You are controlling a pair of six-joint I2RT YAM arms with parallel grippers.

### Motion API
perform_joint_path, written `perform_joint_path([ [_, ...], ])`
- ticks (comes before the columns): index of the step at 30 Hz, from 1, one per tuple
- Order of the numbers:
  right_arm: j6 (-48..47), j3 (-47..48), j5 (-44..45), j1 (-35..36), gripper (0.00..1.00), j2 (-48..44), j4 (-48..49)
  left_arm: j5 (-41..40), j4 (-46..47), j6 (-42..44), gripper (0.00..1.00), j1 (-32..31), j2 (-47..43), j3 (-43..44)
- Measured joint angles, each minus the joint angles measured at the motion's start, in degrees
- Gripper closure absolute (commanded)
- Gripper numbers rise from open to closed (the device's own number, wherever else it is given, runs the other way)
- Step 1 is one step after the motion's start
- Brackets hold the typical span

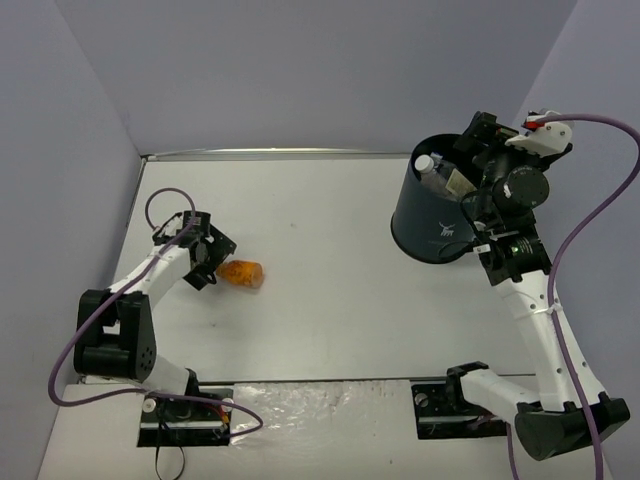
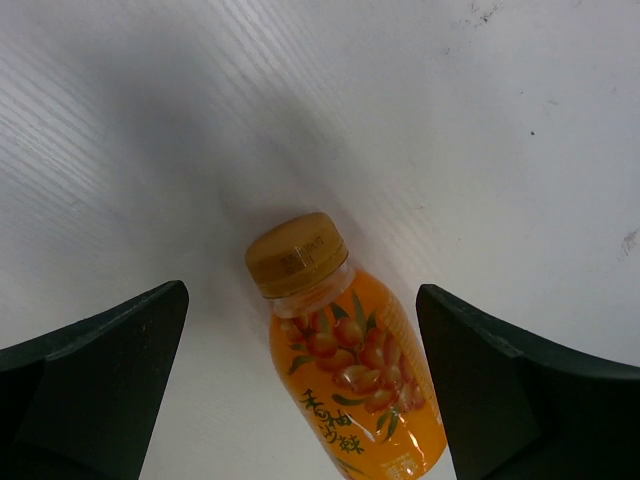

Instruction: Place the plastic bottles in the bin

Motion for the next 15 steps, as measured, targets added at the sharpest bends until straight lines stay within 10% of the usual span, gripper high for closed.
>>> perform_joint_path([
  [8, 1.6, -5.7, -0.5, 0.0, 0.00, -2.6, 3.4, -5.8, 1.2, -7.9, 0.16, -4.5, 2.3, -1.1],
  [15, 5.7, -7.7, -3.8, 0.0, 0.00, -6.6, 3.0, -8.1, 2.8, -9.8, 0.74, -4.5, 8.6, 1.1],
])
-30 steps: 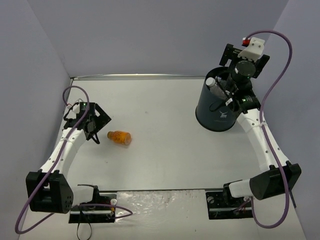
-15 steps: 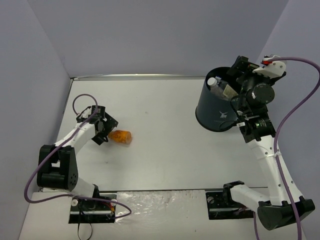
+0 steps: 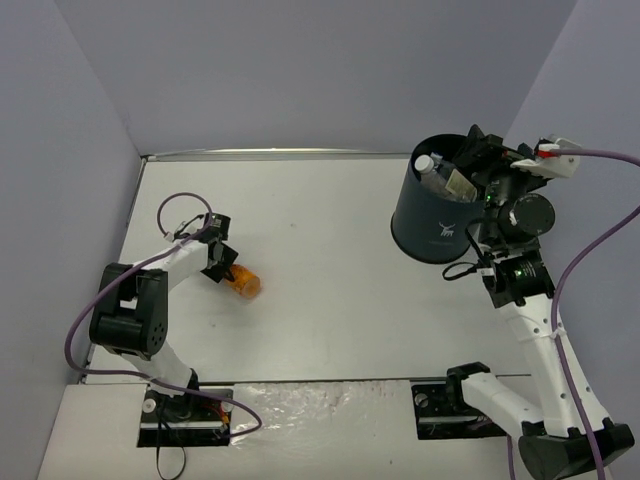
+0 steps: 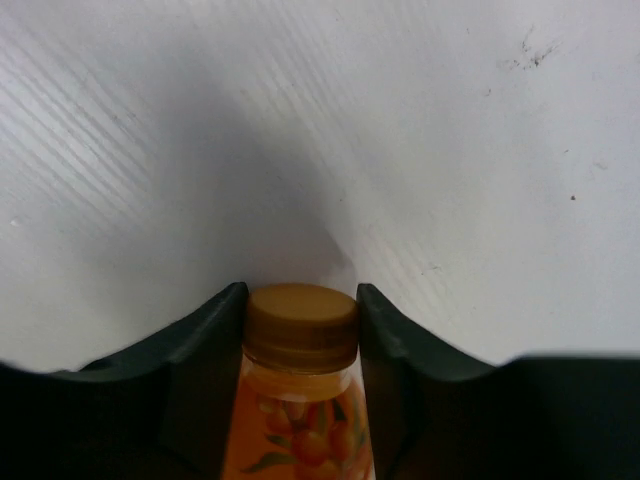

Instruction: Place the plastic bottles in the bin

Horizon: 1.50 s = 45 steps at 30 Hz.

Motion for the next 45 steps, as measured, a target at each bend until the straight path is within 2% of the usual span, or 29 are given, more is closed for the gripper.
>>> perform_joint_path([
  [2, 1.4, 0.1, -2.3, 0.0, 0.00, -1.2, -0.3, -0.1, 0.5, 0.1, 0.89, 0.0, 1.0, 0.8],
  [4, 3.0, 0.8, -6.5, 0.0, 0.00, -1.9, -2.3, 0.0, 0.9, 0.5, 0.99, 0.0, 1.5, 1.3],
  [9, 8.1, 2.2, -19.7, 0.0, 0.00, -1.9, -5.6, 0.7, 0.8, 3.5, 1.00, -0.4, 1.1, 1.7],
  [12, 12.3, -0.4, -28.7, 0.1, 0.00, -2.4, -4.9, 1.8, 0.8, 6.9, 1.00, -1.1, -1.2, 2.8],
  [15, 17.6, -5.6, -36.2, 0.9, 0.00, -3.0, -3.2, 3.8, 1.9, 12.4, 1.00, -3.2, -5.8, 4.9],
  [18, 21.4, -10.0, -41.0, 4.3, 0.00, -1.6, -2.3, 6.1, 6.7, 18.8, 1.00, -8.5, -13.0, 6.2],
  [23, 22.5, -12.0, -43.4, 18.9, 0.00, 4.3, -2.4, 10.8, 15.2, 26.3, 1.00, -18.5, -23.3, 6.1],
  [27, 22.4, -13.5, -43.5, 29.3, 0.00, 8.2, -0.7, 13.0, 21.9, 28.1, 1.00, -23.3, -29.2, 2.7],
  [33, 22.1, -13.1, -40.3, 38.0, 0.00, 14.7, 0.0, 12.5, 24.1, 29.0, 1.00, -26.4, -33.9, -2.2],
  [39, 21.2, -12.3, -32.0, 43.3, 0.02, 18.3, 0.0, 9.2, 24.6, 29.1, 1.00, -28.1, -38.2, -4.3],
  [40, 21.0, -11.9, -30.4, 44.0, 0.04, 18.6, -0.2, 8.4, 24.8, 28.9, 1.00, -28.2, -38.8, -4.3],
  [42, 20.7, -11.1, -26.9, 45.0, 0.19, 19.5, -0.1, 7.1, 24.9, 28.5, 1.00, -28.3, -39.7, -4.3],
  [43, 20.6, -10.8, -25.4, 45.3, 0.29, 20.0, 0.1, 6.5, 24.9, 28.3, 1.00, -28.3, -40.1, -4.3],
  [45, 20.6, -10.5, -23.6, 45.6, 0.56, 20.8, 0.3, 5.0, 25.1, 27.7, 1.00, -28.3, -40.7, -4.6],
])
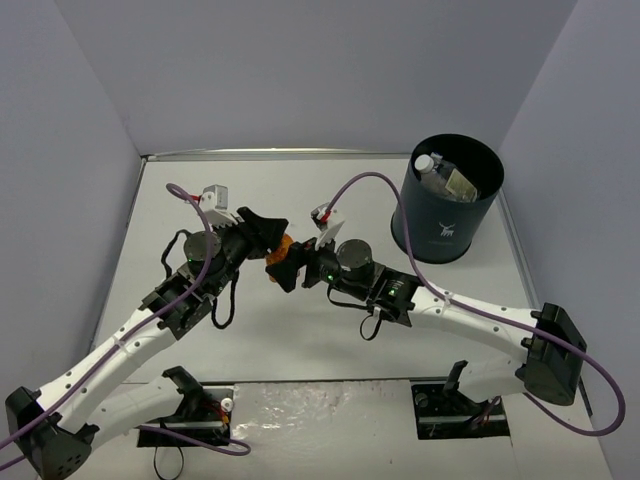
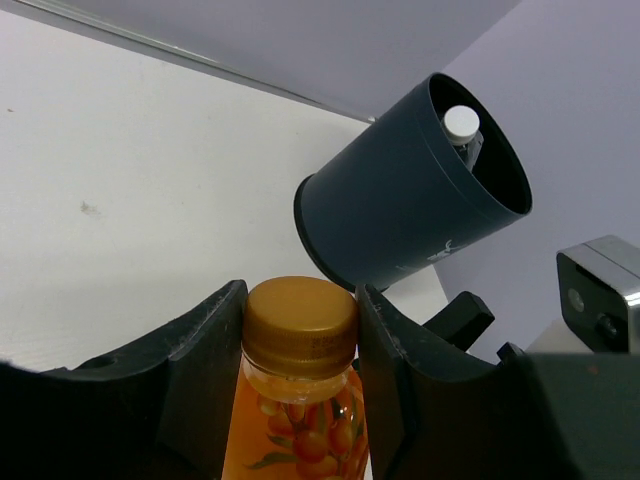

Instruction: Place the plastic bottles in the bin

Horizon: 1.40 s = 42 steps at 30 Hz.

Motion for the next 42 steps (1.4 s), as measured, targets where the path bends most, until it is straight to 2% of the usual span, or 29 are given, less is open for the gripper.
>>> perform_joint_path([
  [1, 0.1, 0.1, 0.8, 0.1, 0.66, 0.4, 0.2, -0.7, 0.1, -0.3, 0.94, 0.0, -0.3, -0.2],
  [2, 0.2, 0.2, 1.3, 0.2, 0.72, 0.7, 0.2, -1.3, 0.1, -0.6, 0.78, 0.0, -0.4, -0.3],
  [4, 0.4, 0.2, 2.0, 0.5, 0.77, 1.1, 0.4, -2.1, -0.1, -0.7, 0.09, 0.0, -0.5, -0.4],
  [5, 0.3, 0.2, 2.4, 0.6, 0.78, 1.2, 0.6, -2.4, -0.2, -0.7, 0.03, 0.0, -0.5, -0.4],
  [11, 0.0, 0.9, 10.0, -0.1, 0.81, 1.0, -1.8, -4.0, -5.0, -0.2, 0.03, 0.0, -0.5, 1.8],
  [15, 0.0, 2.2, 14.2, -4.4, 0.81, -0.9, -7.2, -6.5, -12.1, 1.2, 0.03, 0.0, -0.7, 6.8],
  [20, -1.7, 6.8, 21.2, -16.1, 0.77, -5.5, -14.6, -12.3, -19.0, 1.8, 0.03, 0.0, -3.4, 9.8],
  [25, -7.7, 15.4, 25.2, -27.5, 0.77, -8.8, -17.6, -18.4, -25.9, 1.9, 0.03, 0.1, -4.8, 9.8],
  [29, -10.2, 23.3, 23.3, -43.2, 0.75, -6.4, -19.0, -21.9, -30.6, 1.5, 0.03, 0.1, -4.4, 9.8],
  [33, -10.9, 29.6, 14.9, -58.1, 0.72, 0.3, -21.9, -24.3, -33.3, 1.4, 0.03, 0.4, -4.4, 9.8],
  [36, -11.4, 30.9, 10.4, -64.9, 0.65, 5.6, -23.9, -25.3, -33.7, 1.4, 0.03, 0.6, -5.0, 9.8],
  [38, -12.3, 31.0, 7.7, -67.4, 0.47, 8.5, -25.7, -26.0, -33.8, 1.4, 0.03, 0.7, -5.3, 9.8],
  [40, -13.6, 31.1, 5.4, -67.9, 0.20, 10.6, -27.7, -26.7, -33.9, 1.5, 0.03, 0.8, -5.2, 9.8],
  [41, -14.3, 31.1, 4.3, -68.0, 0.09, 11.5, -28.7, -27.0, -33.9, 1.5, 0.03, 0.8, -5.2, 9.8],
  [42, -14.8, 31.1, 3.4, -68.1, 0.07, 12.3, -29.7, -27.3, -34.0, 1.5, 0.03, 0.9, -5.1, 9.8],
])
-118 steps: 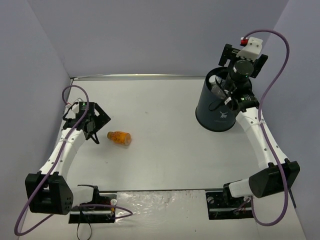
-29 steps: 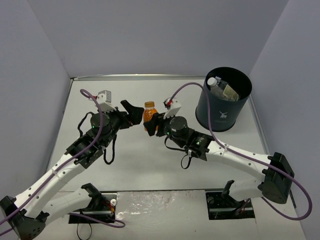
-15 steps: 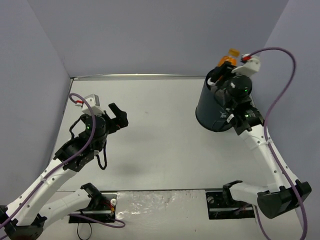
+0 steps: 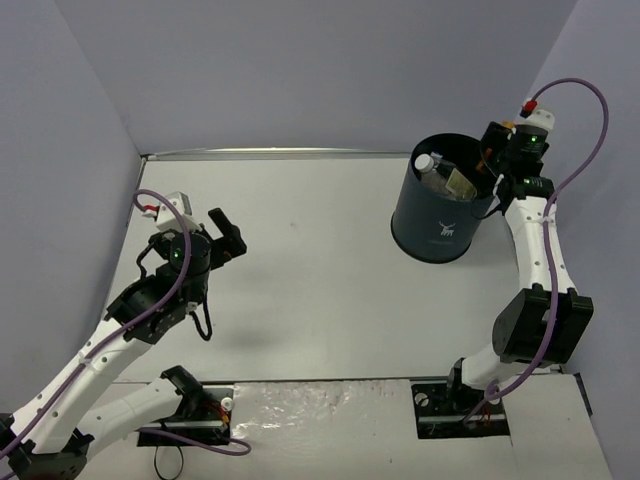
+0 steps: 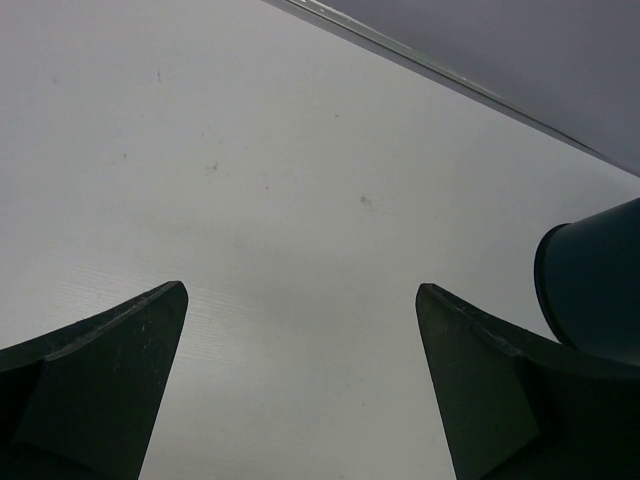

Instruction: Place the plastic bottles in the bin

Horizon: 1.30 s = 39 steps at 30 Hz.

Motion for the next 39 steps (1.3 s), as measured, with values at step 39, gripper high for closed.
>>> perform_joint_path([
  [39, 18.0, -38.7, 13.1, 0.0, 0.00, -55.9, -16.7, 11.7, -6.1, 2.5, 0.03, 17.7, -1.8, -5.8],
])
